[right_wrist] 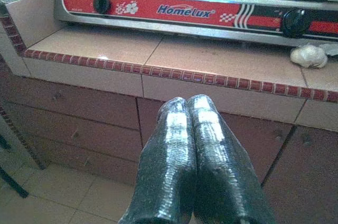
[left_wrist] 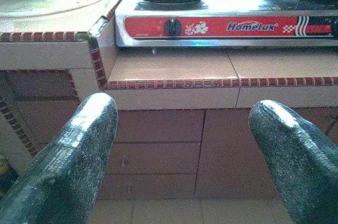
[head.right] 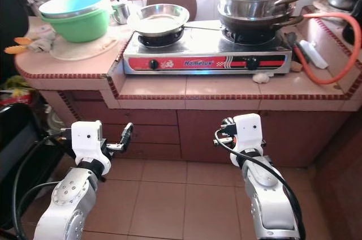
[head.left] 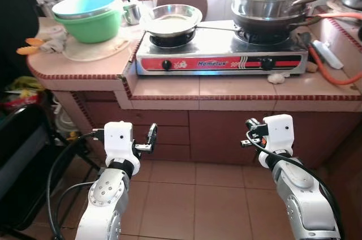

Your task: Kitchen organization

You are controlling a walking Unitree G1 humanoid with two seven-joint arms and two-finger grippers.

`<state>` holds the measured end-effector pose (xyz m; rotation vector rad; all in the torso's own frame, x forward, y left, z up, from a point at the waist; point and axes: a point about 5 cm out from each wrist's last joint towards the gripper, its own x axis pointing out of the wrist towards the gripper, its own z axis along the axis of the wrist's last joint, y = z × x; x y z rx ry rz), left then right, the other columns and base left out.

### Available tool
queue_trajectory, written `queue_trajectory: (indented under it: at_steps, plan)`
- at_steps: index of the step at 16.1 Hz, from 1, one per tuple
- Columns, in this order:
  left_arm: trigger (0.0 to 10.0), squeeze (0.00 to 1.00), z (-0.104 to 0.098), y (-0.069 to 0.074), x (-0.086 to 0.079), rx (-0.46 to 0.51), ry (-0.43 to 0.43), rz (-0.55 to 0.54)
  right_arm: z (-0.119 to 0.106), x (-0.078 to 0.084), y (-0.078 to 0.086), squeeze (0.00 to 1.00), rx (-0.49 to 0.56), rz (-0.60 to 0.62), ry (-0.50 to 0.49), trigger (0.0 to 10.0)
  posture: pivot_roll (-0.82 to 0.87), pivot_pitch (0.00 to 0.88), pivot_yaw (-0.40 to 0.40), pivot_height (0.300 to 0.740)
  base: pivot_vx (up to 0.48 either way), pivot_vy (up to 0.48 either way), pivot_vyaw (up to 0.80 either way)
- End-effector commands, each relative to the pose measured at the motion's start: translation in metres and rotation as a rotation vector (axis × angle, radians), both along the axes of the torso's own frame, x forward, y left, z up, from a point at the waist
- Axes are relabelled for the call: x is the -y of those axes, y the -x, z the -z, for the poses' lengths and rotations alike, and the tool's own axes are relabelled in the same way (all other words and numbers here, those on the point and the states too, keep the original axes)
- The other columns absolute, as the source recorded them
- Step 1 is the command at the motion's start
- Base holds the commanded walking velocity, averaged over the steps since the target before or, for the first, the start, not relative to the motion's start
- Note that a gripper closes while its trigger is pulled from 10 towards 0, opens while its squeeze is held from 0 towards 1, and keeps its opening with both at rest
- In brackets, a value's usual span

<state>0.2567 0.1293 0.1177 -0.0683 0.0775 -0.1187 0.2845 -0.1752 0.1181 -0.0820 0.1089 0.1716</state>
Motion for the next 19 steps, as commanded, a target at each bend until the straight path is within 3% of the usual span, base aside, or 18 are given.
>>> queue_trajectory:
  at_steps: [1, 3, 6, 9, 19]
  plan:
    - [10.0, 0.0, 0.001, 0.0, -0.006, -0.004, -0.01, -0.019, -0.005, -0.006, -0.003, 0.0, 0.013, -0.008, -0.002, 10.0, -0.15, 0.058, 0.064, 0.74, 0.0, 0.0, 0.0]
    - [10.0, 0.0, 0.001, -0.001, -0.008, 0.001, -0.028, -0.033, -0.006, -0.008, -0.005, 0.0, 0.02, 0.009, -0.066, 10.0, -0.16, 0.058, 0.065, 0.74, 0.0, 0.0, 0.0]
    - [10.0, 0.0, 0.002, -0.002, -0.009, -0.001, -0.022, -0.032, -0.003, -0.001, -0.003, 0.0, -0.003, 0.082, 0.004, 10.0, -0.16, 0.06, 0.068, 0.74, 0.0, 0.0, 0.0]
    - [10.0, 0.0, 0.002, -0.003, -0.006, -0.004, -0.026, -0.023, -0.005, -0.009, 0.0, 0.0, 0.005, 0.012, -0.013, 10.0, -0.16, 0.06, 0.073, 0.74, 0.0, 0.0, -0.14]
    - [10.0, 0.0, 0.002, -0.005, 0.001, -0.006, 0.004, 0.024, -0.007, -0.006, -0.005, 0.0, 0.005, 0.016, 0.006, 10.0, -0.17, 0.066, 0.073, 0.74, 0.0, 0.0, -0.77]
